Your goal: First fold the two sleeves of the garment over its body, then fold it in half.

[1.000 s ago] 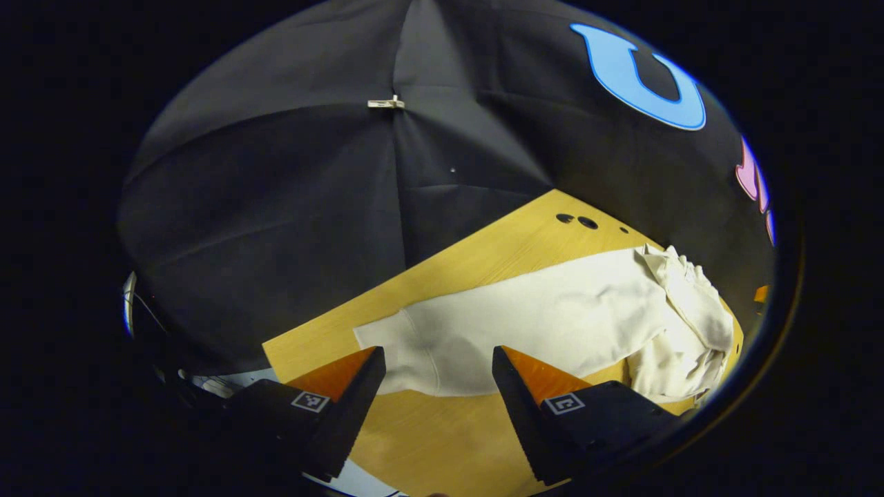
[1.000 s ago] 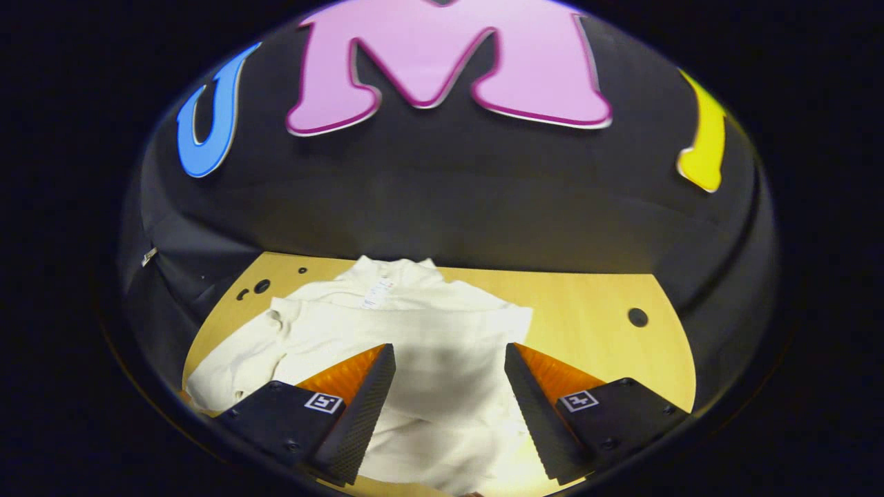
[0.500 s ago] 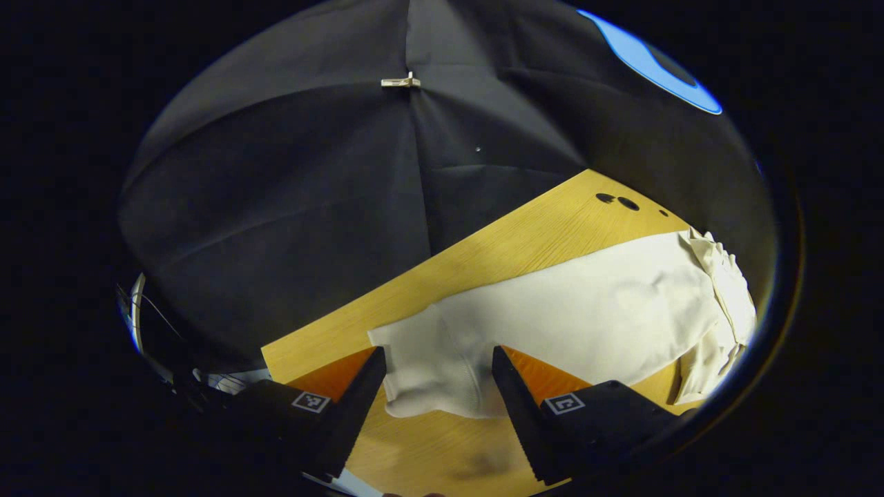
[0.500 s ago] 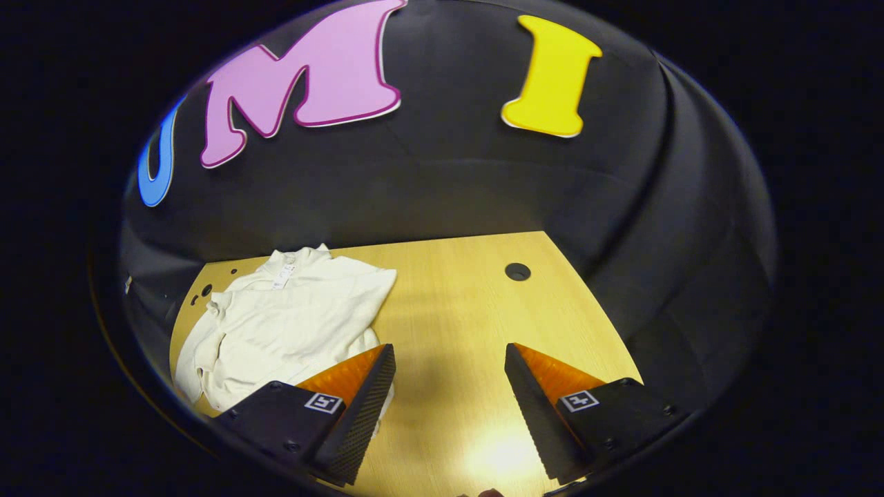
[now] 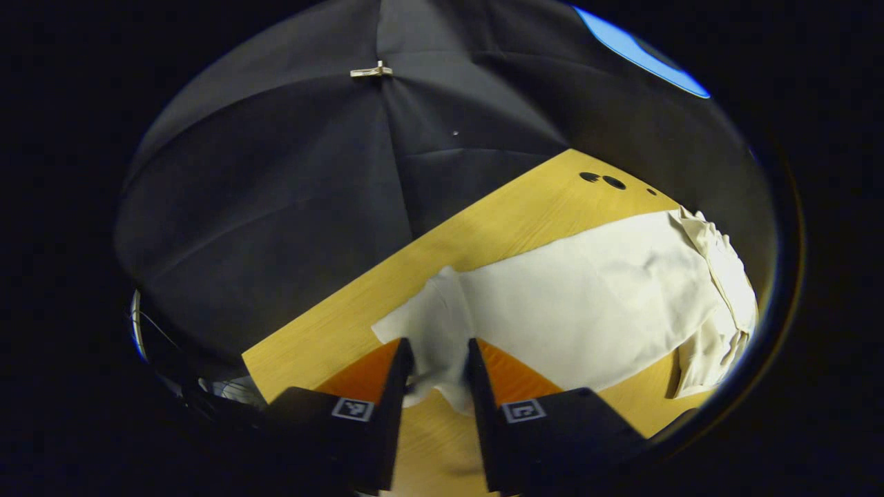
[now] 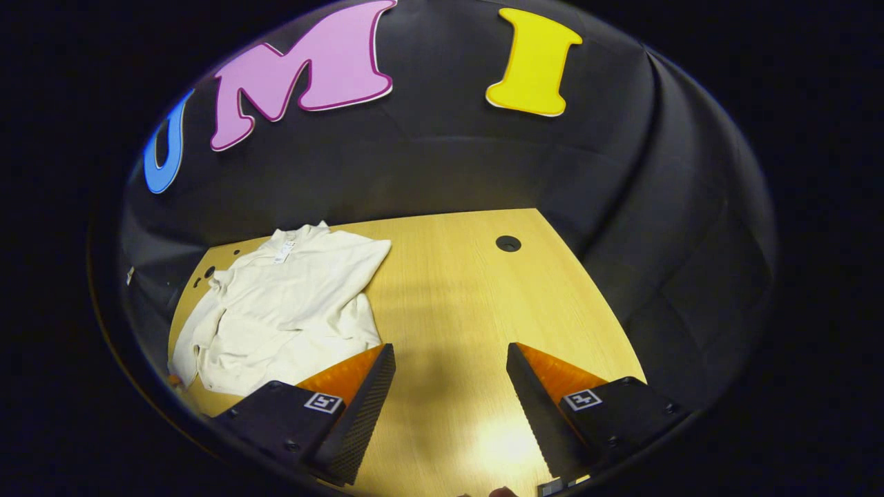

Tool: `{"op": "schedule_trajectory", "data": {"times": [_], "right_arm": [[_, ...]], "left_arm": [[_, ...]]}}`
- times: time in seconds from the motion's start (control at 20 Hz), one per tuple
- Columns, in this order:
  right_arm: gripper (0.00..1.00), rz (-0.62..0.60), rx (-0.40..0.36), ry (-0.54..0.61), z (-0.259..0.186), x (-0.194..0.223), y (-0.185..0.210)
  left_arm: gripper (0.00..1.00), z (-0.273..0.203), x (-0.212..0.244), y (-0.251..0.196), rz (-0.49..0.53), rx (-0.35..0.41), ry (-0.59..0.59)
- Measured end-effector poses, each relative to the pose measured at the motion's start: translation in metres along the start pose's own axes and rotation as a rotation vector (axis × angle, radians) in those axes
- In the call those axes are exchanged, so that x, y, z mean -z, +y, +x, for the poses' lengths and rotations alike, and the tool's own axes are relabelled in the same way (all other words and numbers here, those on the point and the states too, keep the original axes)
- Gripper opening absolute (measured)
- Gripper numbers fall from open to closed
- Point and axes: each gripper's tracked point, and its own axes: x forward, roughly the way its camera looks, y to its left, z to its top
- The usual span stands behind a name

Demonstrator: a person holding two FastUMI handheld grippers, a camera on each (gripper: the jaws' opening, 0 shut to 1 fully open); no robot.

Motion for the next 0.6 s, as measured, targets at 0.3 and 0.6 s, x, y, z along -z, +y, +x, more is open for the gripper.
{"op": "schedule_trajectory", "data": {"times": [0.3, 0.6], "right_arm": [[0.99, -0.04, -0.055, -0.026, -0.012, 0.001, 0.023], [0.99, -0.109, -0.08, -0.062, -0.019, 0.001, 0.029]], "left_arm": [[0.07, 0.0, -0.007, -0.006, 0.012, -0.01, -0.001], [0.06, -0.006, -0.023, -0.028, -0.04, 0.036, 0.014]]}}
